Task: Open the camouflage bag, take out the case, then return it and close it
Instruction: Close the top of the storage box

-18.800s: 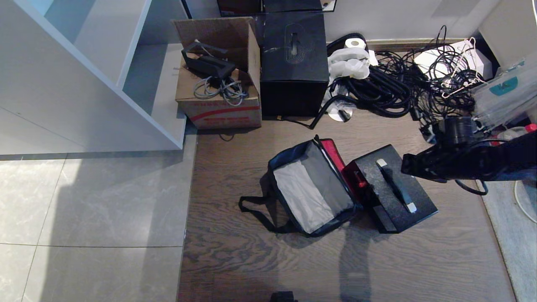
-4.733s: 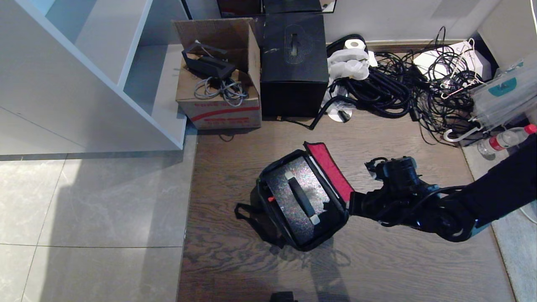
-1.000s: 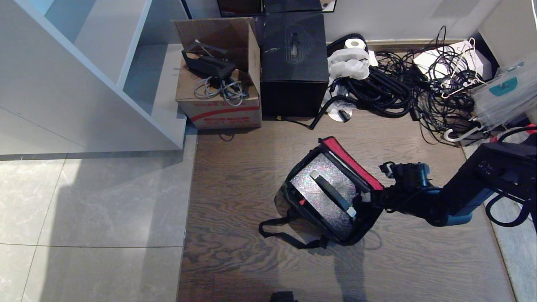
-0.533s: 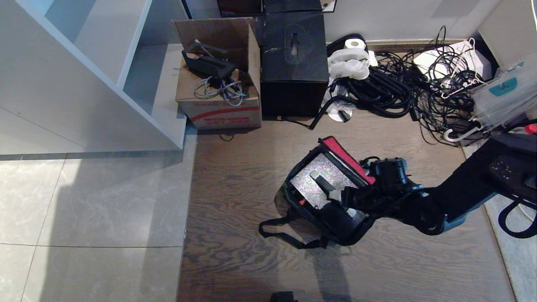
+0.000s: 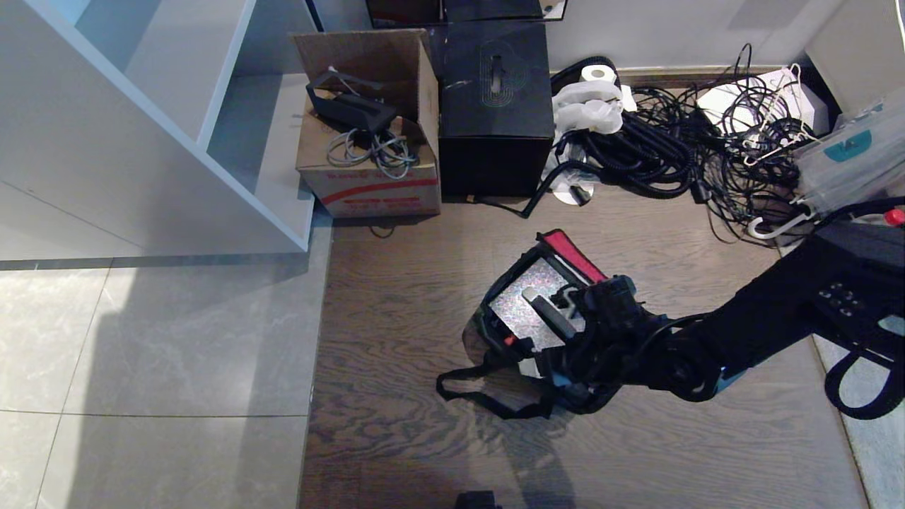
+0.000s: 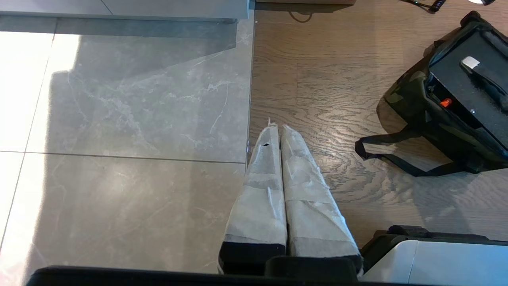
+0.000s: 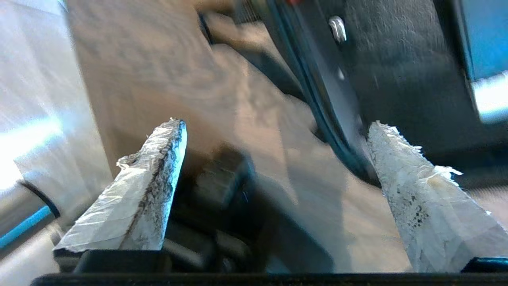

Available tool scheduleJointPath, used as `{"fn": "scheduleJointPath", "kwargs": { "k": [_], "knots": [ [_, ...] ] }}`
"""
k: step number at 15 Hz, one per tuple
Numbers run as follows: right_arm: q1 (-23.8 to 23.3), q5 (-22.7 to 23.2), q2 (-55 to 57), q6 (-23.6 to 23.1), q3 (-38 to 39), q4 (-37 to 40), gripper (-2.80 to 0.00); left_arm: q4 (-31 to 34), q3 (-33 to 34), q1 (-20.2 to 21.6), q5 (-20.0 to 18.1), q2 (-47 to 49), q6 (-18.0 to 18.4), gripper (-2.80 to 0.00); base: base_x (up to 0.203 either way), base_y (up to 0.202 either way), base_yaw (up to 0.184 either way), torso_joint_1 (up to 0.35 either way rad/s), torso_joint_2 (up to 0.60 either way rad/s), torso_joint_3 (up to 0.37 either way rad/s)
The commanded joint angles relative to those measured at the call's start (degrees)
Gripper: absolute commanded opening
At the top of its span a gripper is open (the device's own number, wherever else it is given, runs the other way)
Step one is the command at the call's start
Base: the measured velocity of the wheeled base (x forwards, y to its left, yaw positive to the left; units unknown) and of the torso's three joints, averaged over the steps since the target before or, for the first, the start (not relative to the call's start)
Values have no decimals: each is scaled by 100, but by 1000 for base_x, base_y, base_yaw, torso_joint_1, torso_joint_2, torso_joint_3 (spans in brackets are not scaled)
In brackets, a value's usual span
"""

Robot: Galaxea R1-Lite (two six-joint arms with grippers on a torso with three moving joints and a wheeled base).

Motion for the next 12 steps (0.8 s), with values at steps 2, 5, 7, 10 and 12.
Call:
{"fn": "scheduleJointPath", "kwargs": {
  "k": [2,5,7,10,12],
  "knots": [
    [206,25,521,43,-139,-715,0,0,0,1,0,0,-4,-280,0,0,0,0,0,0],
    [457,47,1092,-26,-665,-1197,0,0,0,1,0,0,-4,-280,0,0,0,0,0,0],
    [537,50,1447,-228,-977,-1369,0,0,0,1,0,0,-4,-280,0,0,0,0,0,0],
    [557,-18,1815,-881,-1208,-1707,0,0,0,1,0,0,-4,-280,0,0,0,0,0,0],
    [532,-36,1942,-956,-1375,-1739,0,0,0,-2,0,0,-4,-280,0,0,0,0,0,0]
  ]
}}
